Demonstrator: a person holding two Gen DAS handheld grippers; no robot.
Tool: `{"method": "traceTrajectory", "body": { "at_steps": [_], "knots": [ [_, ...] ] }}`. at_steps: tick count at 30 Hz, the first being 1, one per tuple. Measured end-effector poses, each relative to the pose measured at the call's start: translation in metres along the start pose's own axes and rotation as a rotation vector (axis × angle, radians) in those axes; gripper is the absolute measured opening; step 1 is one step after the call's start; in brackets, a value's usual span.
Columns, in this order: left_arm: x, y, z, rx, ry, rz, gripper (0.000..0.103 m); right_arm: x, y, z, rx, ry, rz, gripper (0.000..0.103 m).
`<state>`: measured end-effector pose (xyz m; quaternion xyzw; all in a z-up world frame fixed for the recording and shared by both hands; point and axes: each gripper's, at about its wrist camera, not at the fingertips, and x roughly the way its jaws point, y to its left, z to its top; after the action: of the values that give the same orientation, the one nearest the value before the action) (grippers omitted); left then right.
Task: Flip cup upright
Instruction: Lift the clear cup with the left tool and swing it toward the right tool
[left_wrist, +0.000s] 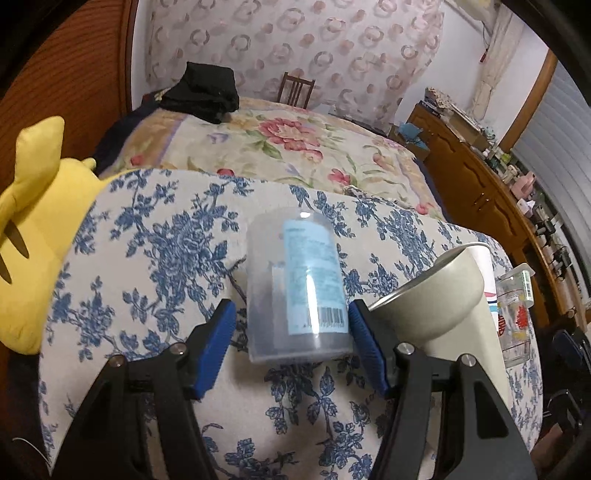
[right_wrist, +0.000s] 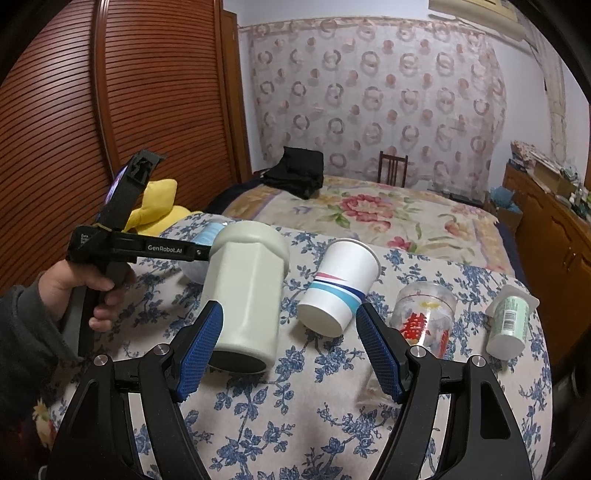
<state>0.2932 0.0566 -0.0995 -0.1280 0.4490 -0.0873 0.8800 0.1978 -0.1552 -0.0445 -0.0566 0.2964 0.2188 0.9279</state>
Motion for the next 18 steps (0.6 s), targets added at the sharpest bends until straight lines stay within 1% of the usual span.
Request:
{"method": "traceTrajectory", "body": {
  "at_steps": [1, 5, 7, 11, 14, 18],
  "knots": [
    [0.002, 0.0, 0.0, -0.001, 0.002, -0.002, 0.055, -0.001, 0.0, 0.0, 0.0, -0.002, -0.002, 0.076],
    [-0.003, 0.001, -0.004, 0.014, -0.015, 0.009, 0.054, -0.004, -0.002, 0.0, 0.007, -0.003, -0.009, 0.076],
    [-0.011, 0.002, -0.006, 0.032, -0.036, 0.03, 0.054, -0.005, 0.0, 0.001, 0.004, -0.005, -0.014, 0.076],
    [-0.033, 0.006, -0.009, 0.049, -0.084, 0.056, 0.054, -0.007, 0.002, -0.001, -0.001, -0.005, -0.023, 0.076],
    [-0.059, 0.007, -0.013, 0.065, -0.124, 0.065, 0.054, -0.01, 0.003, -0.003, 0.002, -0.004, -0.026, 0.076],
    [-0.085, 0.004, -0.02, 0.073, -0.156, 0.046, 0.054, -0.018, 0.005, -0.005, 0.006, -0.012, -0.034, 0.076]
  ]
}}
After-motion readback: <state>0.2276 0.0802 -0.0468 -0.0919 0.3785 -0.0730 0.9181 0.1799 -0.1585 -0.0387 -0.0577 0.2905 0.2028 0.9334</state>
